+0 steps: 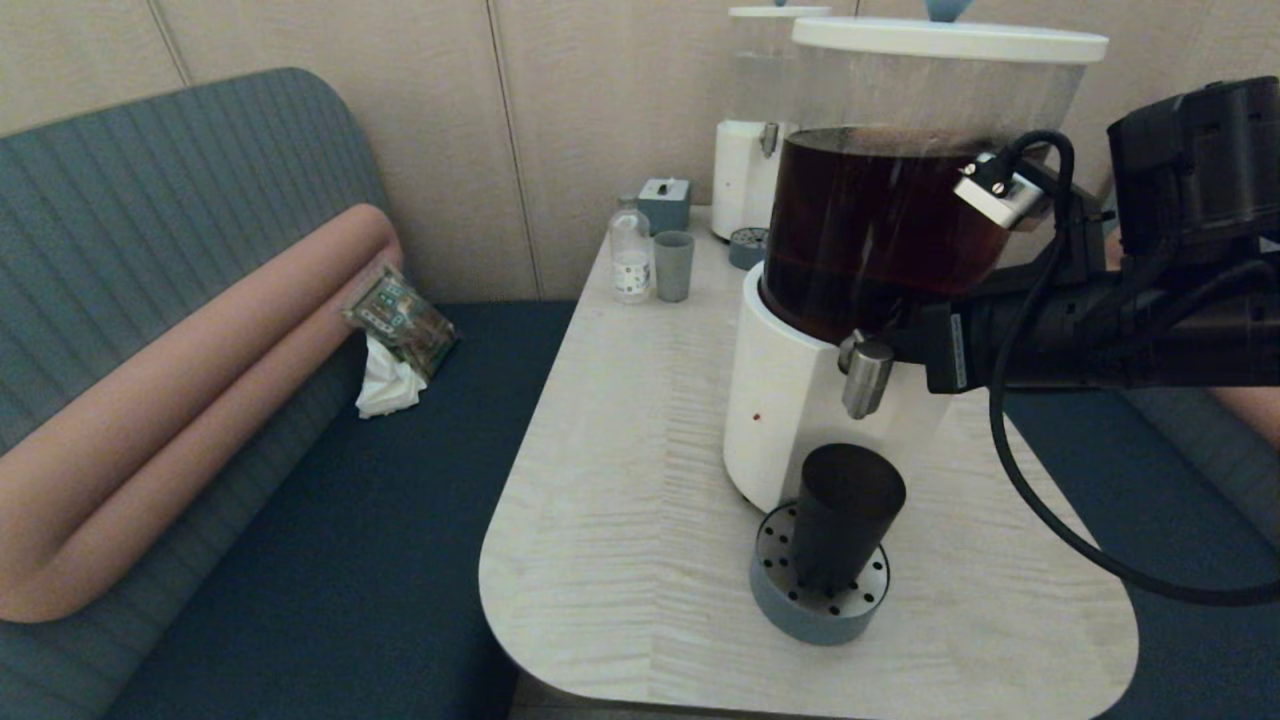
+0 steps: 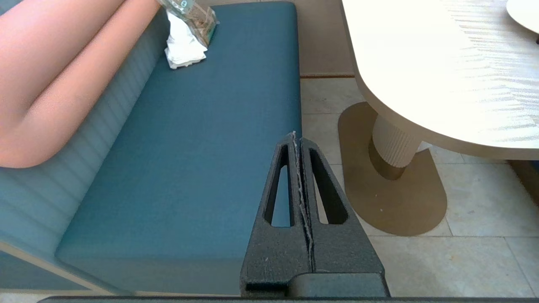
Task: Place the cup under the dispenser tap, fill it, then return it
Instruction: Turn on the faucet
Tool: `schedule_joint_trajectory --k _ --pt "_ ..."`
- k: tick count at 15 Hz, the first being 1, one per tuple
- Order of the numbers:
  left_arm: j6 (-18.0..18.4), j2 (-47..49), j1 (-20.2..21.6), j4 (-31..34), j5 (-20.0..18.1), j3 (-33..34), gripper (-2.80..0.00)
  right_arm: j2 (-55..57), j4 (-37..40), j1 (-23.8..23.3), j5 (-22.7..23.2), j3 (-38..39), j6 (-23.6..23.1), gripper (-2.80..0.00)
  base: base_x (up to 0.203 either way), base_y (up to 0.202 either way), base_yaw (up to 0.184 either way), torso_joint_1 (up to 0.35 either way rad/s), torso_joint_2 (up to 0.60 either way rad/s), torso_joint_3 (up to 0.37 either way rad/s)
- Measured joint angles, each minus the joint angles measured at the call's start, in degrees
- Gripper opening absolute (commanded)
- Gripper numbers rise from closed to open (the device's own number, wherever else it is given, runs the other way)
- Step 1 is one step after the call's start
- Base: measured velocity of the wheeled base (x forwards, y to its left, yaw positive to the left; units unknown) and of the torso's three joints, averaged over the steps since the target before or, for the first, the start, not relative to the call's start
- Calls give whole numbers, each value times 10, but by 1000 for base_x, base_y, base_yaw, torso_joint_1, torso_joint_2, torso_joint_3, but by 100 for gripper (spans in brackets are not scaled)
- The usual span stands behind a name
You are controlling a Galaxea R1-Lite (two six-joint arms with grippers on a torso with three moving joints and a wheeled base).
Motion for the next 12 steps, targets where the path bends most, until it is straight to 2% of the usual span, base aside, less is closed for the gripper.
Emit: schedule_joint_trajectory --k 9,12 --pt "0 0 0 0 0 0 -280 -17 -20 -1 -3 26 -2 -280 0 0 0 0 0 0" --pt "0 0 0 0 0 0 -280 -20 -56 1 -4 42 -4 -280 0 0 0 0 0 0"
